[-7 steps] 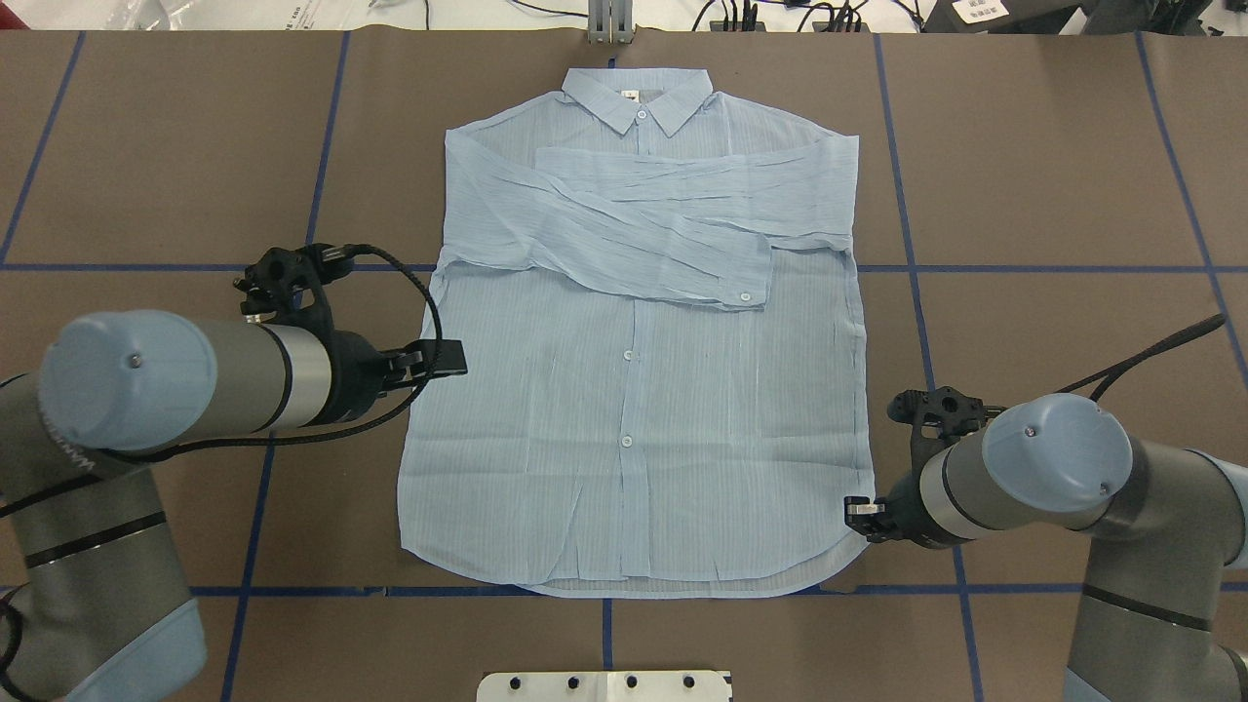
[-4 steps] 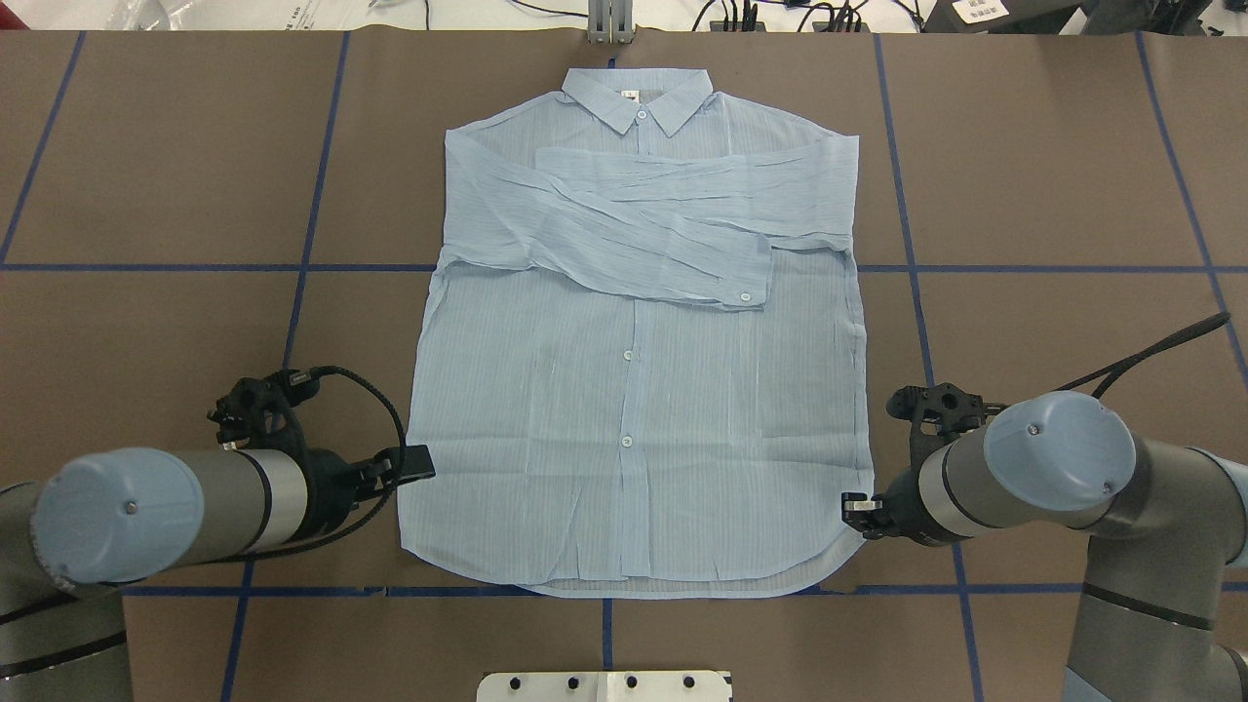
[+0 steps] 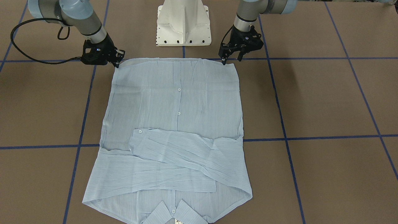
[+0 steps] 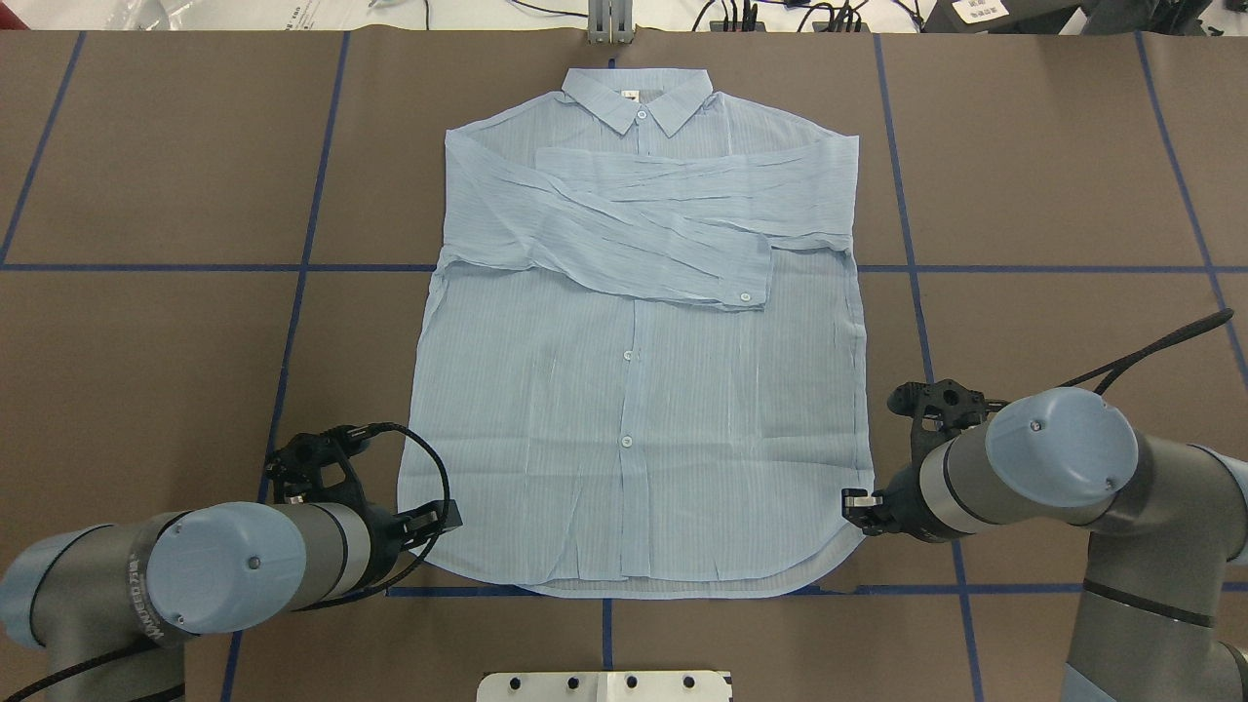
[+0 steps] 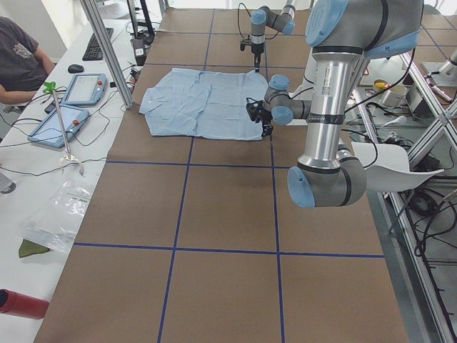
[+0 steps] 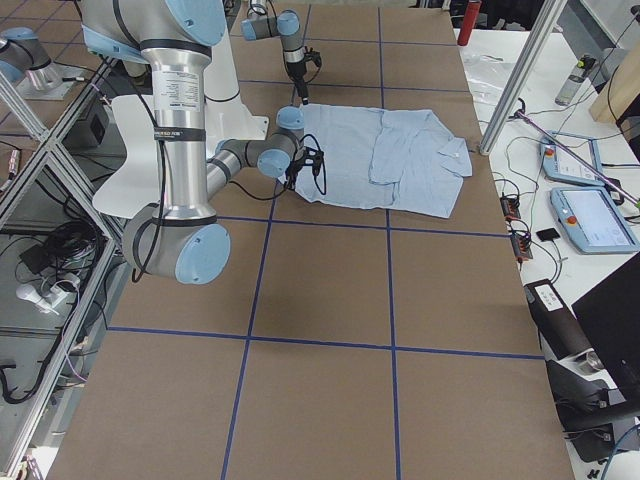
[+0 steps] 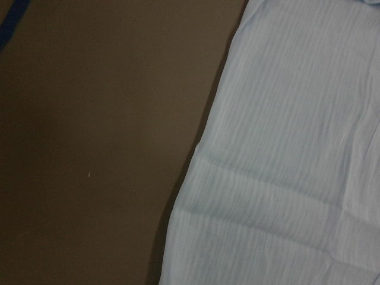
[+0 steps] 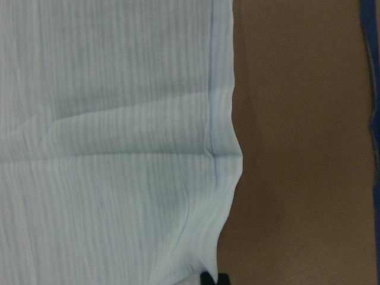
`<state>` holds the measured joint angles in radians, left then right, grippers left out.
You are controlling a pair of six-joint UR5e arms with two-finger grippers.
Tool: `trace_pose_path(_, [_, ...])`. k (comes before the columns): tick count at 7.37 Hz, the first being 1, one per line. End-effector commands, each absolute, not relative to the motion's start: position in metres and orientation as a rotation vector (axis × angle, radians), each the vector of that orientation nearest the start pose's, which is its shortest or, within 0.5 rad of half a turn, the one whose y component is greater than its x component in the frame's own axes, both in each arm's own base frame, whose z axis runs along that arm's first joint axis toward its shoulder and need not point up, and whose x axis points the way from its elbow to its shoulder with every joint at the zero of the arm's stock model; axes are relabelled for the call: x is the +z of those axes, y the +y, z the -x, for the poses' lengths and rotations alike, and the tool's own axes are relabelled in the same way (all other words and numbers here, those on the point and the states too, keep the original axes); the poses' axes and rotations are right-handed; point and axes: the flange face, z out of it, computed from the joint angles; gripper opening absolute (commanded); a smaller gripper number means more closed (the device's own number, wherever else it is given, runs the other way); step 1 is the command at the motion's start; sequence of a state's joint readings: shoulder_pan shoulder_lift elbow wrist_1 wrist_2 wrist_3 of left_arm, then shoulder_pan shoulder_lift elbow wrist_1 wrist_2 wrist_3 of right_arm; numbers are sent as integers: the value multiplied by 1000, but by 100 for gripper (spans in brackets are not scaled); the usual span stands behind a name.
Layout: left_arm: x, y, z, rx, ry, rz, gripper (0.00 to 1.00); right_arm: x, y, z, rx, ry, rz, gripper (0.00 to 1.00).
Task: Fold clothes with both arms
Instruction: 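Move the left gripper down to the hem corner nearest it, then grasp the hem corners with both grippers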
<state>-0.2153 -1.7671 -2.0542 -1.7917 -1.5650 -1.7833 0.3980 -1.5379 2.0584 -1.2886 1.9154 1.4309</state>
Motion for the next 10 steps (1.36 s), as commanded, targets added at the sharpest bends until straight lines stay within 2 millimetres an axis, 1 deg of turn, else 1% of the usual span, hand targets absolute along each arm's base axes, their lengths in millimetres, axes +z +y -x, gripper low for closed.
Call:
trace_pose_path(1, [326,-242,-497,-398,873,-4,74,386,-283,413,106,-853,103,0])
trace_pose_path(2, [337,-243,-502,-399,850,-4,68,386,-284,413,106,-852,105,0])
trace_pose_path(3, [337,-243,-503,-398,848,-5,66,385,-285,412,106,-856,109,0])
trace_pose_path(5, [337,-243,-503,-398,848,-5,59,386,-285,411,108,-853,109,0])
trace_pose_path(7, [337,-243,-502,-398,850,-5,47,386,-285,410,109,-854,110,0])
trace_pose_path(8, [340,-243,-502,-398,844,-5,45,387,-285,410,110,-851,109,0])
trace_pose_path(10, [339,-243,-502,-398,845,-5,45,386,-287,408,113,-854,108,0])
